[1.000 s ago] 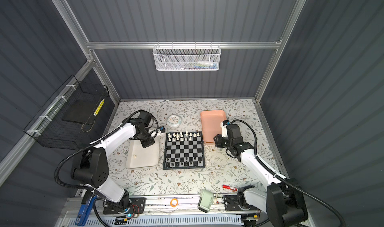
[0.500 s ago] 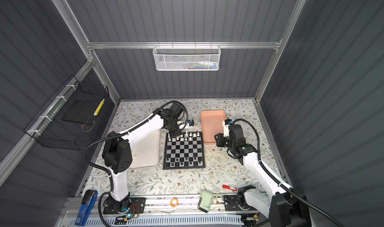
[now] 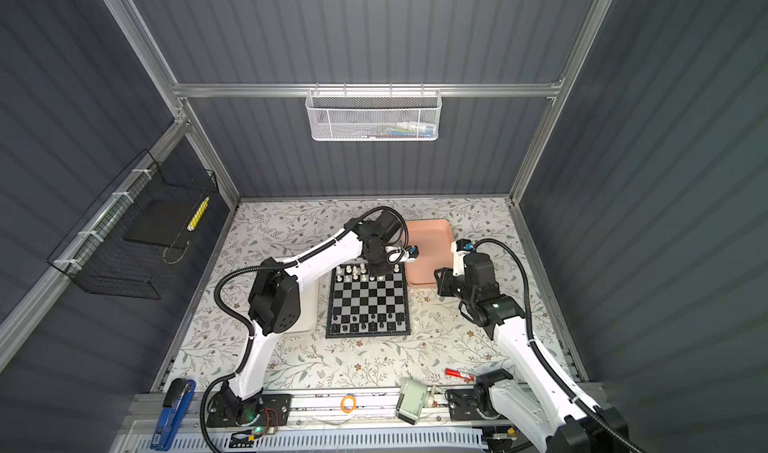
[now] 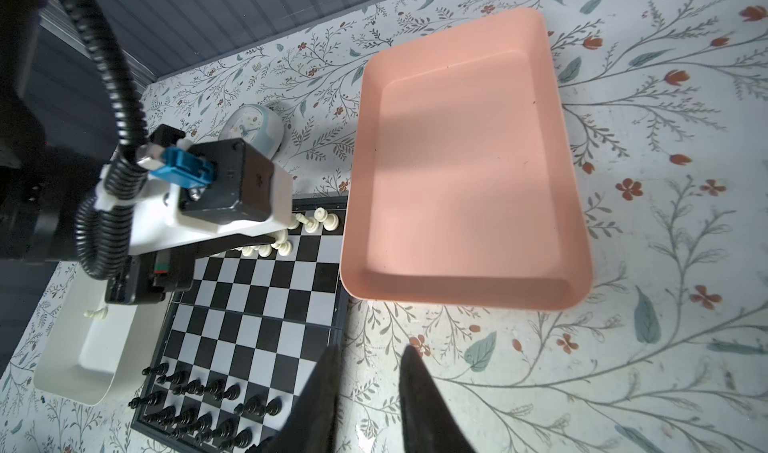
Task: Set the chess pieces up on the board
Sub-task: 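Lower the white pawn onto the far-row square beside placed pawns, open left gripper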
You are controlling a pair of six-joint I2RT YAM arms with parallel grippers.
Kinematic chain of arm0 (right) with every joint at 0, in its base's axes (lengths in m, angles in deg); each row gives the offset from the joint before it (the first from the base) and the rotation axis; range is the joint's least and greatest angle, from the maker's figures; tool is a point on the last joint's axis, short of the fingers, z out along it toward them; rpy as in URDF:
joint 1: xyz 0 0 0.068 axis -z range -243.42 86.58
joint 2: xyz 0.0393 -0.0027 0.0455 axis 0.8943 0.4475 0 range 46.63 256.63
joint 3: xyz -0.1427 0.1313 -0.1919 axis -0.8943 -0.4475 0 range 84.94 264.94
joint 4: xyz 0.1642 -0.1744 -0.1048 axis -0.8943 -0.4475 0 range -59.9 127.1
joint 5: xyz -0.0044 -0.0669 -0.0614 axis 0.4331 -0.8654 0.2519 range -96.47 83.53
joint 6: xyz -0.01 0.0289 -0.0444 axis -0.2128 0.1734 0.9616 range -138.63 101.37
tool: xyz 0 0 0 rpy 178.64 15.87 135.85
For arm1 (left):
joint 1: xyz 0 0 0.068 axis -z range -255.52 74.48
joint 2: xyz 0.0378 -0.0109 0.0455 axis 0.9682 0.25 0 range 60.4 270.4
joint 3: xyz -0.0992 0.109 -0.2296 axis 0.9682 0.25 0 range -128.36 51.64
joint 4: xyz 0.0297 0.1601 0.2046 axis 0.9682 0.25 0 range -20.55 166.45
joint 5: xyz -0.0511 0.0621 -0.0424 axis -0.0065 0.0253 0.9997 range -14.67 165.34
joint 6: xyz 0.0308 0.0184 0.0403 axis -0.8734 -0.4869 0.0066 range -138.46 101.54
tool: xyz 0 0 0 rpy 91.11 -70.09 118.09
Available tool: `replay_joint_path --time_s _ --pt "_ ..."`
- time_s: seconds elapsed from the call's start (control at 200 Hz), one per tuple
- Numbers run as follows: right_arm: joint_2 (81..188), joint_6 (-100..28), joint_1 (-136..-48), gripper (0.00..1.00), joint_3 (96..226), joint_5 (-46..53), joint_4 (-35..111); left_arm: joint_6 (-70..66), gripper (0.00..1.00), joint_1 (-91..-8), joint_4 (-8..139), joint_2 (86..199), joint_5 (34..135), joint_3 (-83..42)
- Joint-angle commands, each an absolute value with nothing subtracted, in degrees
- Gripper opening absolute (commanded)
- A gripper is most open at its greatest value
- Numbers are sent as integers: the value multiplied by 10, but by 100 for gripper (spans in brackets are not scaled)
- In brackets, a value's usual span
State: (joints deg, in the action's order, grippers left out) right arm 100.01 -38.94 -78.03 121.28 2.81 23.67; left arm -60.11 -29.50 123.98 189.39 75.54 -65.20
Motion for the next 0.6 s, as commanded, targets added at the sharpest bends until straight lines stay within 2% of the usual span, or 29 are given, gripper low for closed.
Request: replay_joint_path --time_s 0.0,0.595 --pt "993 -380 -778 29 1203 18 217 -598 8 -287 1267 1910 758 -676" --pt "995 -377 -777 29 1191 17 226 -616 9 -280 1264 1927 736 -656"
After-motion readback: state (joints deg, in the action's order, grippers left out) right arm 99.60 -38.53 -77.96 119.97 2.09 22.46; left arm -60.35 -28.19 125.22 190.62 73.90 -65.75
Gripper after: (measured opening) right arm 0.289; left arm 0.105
